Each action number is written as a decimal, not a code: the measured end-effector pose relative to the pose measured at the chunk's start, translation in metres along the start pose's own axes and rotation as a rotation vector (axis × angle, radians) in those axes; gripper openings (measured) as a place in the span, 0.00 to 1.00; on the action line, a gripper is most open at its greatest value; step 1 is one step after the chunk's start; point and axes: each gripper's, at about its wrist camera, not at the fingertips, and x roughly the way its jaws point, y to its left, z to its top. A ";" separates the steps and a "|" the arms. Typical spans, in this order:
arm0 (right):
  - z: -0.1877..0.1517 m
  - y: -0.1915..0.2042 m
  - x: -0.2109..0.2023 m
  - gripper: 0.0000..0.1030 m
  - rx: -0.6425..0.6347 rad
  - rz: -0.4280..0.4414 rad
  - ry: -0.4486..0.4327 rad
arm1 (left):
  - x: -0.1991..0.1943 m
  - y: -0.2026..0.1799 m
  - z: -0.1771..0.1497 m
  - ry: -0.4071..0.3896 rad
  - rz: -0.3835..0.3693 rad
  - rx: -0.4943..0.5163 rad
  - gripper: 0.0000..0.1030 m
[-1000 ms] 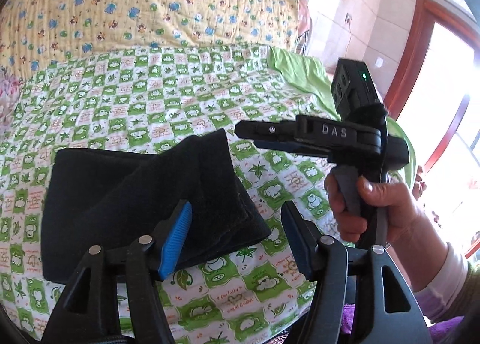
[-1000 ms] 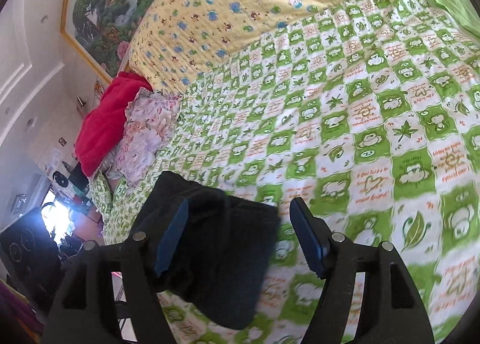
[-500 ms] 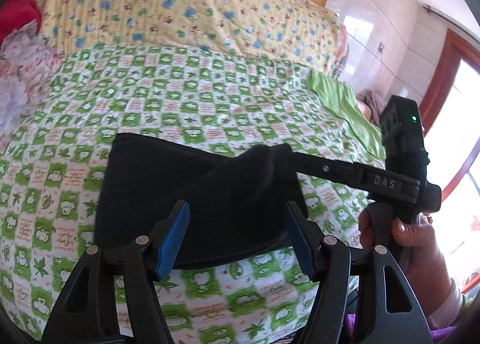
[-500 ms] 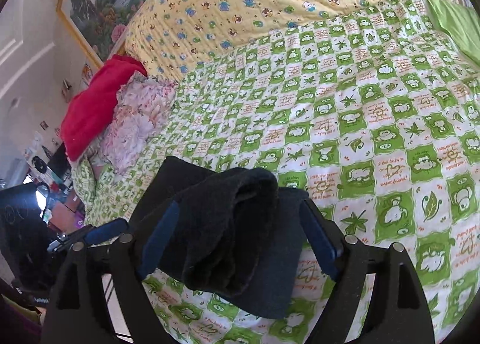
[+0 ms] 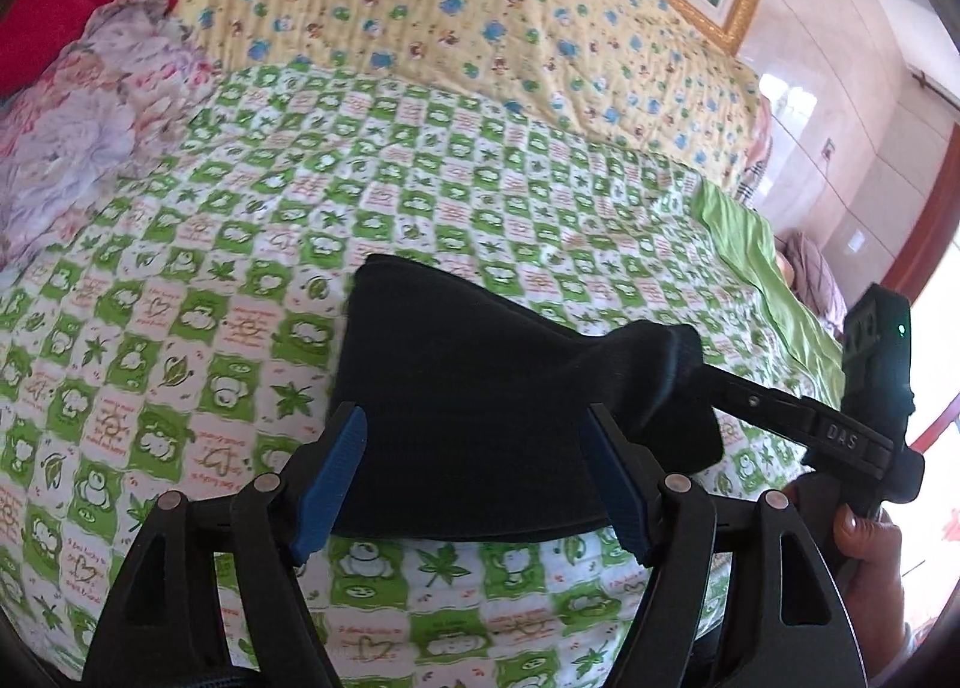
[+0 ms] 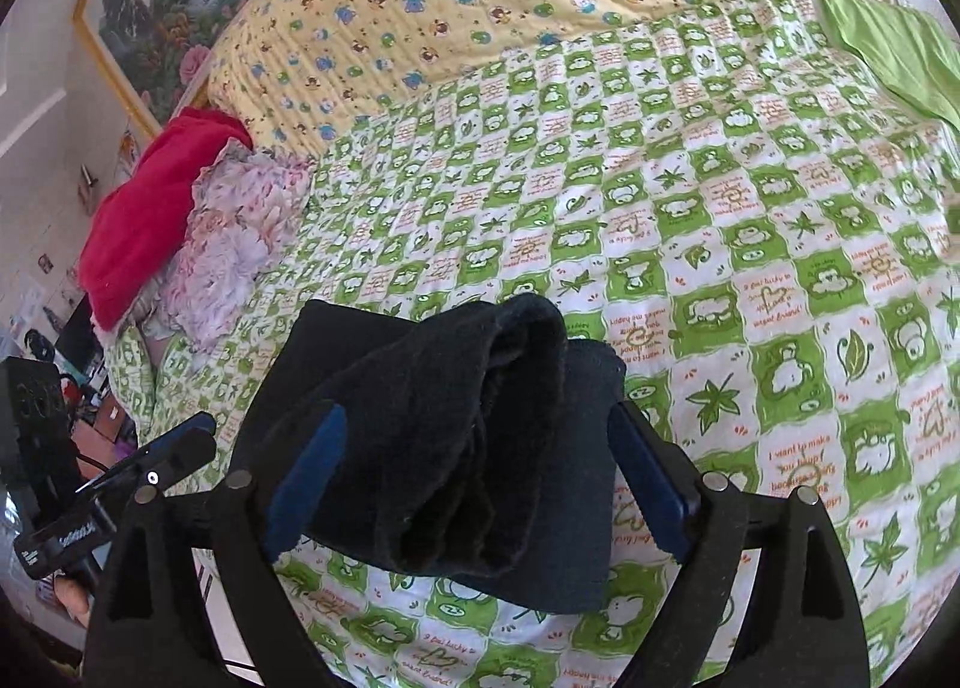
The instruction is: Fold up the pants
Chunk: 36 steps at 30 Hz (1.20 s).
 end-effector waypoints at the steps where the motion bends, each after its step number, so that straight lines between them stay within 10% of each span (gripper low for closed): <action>1: -0.001 -0.001 0.001 0.86 0.010 -0.004 0.001 | 0.001 0.004 0.000 0.003 0.006 -0.012 0.73; 36: -0.023 -0.025 0.032 0.88 0.151 0.016 0.088 | 0.061 0.054 0.004 0.160 0.005 -0.193 0.78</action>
